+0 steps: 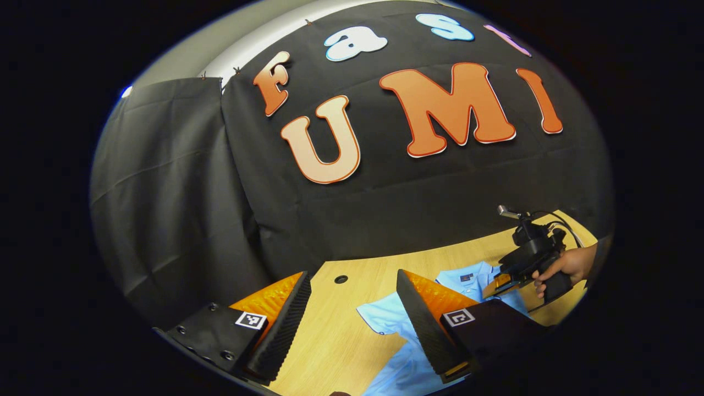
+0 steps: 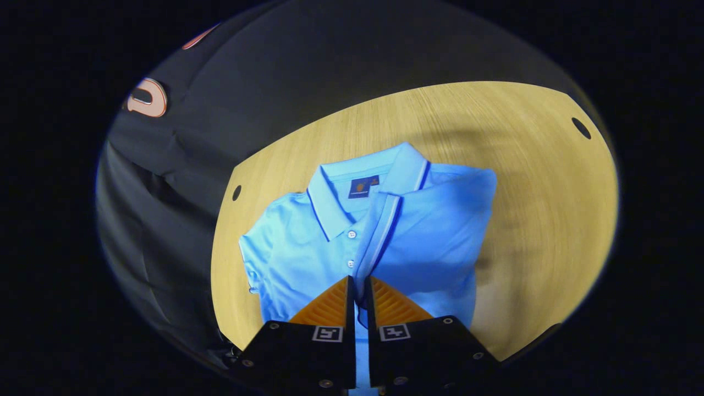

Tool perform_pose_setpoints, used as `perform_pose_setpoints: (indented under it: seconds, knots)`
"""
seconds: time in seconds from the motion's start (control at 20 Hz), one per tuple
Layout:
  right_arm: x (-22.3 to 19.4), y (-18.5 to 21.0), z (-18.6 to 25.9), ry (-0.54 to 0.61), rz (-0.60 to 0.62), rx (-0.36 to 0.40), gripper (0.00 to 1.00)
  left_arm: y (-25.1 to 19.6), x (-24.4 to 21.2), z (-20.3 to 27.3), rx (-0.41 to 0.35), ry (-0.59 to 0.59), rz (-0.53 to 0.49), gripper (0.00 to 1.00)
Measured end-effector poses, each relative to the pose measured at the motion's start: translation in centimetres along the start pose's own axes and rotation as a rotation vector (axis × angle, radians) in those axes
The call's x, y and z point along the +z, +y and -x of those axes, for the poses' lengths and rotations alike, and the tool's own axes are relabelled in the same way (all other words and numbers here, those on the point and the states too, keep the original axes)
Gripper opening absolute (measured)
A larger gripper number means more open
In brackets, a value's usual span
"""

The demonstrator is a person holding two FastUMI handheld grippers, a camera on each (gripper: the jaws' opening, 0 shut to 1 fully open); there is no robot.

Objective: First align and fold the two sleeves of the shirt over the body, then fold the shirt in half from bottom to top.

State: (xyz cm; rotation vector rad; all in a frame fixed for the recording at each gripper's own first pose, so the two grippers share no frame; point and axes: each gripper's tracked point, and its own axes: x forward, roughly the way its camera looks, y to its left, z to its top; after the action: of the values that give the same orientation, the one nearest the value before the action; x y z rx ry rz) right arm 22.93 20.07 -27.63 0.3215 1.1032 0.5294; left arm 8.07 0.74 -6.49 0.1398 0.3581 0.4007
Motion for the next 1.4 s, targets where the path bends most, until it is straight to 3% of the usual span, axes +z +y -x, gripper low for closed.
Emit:
perform_pose_setpoints:
  seconds: [0.2,0.35,0.55,0.75,1.0,1.1,1.25,1.4]
  knots:
    - [0.8,1.1,2.2,-0.098,0.073,-0.038,0.46,-1.2,-3.1,-3.9,-0.164,0.061,0.09,1.0]
    - [1.3,1.5,4.8,-0.183,0.081,-0.095,0.74,-0.6,-5.8,-6.9,-0.241,0.153,0.166,1.0]
    - [0.9,2.3,8.2,-0.272,0.088,-0.131,0.95,0.3,-9.6,-10.8,-0.317,0.286,0.169,1.0]
    - [-0.6,1.8,11.2,-0.343,0.108,-0.206,0.99,-0.6,-13.7,-13.9,-0.389,0.484,0.241,1.0]
    - [-3.9,-1.0,13.9,-0.39,0.041,-0.279,0.99,-1.5,-18.4,-16.9,-0.429,0.692,0.307,0.98]
    - [-4.5,-2.4,15.3,-0.42,0.03,-0.315,0.99,-1.6,-19.8,-18.0,-0.423,0.753,0.326,0.99]
    - [-5.2,-4.3,17.2,-0.476,0.027,-0.378,0.99,-1.2,-22.0,-20.1,-0.349,0.831,0.314,0.99]
    - [-5.7,-5.3,18.9,-0.522,0.017,-0.404,0.99,-1.7,-22.7,-21.2,-0.336,0.885,0.332,0.94]
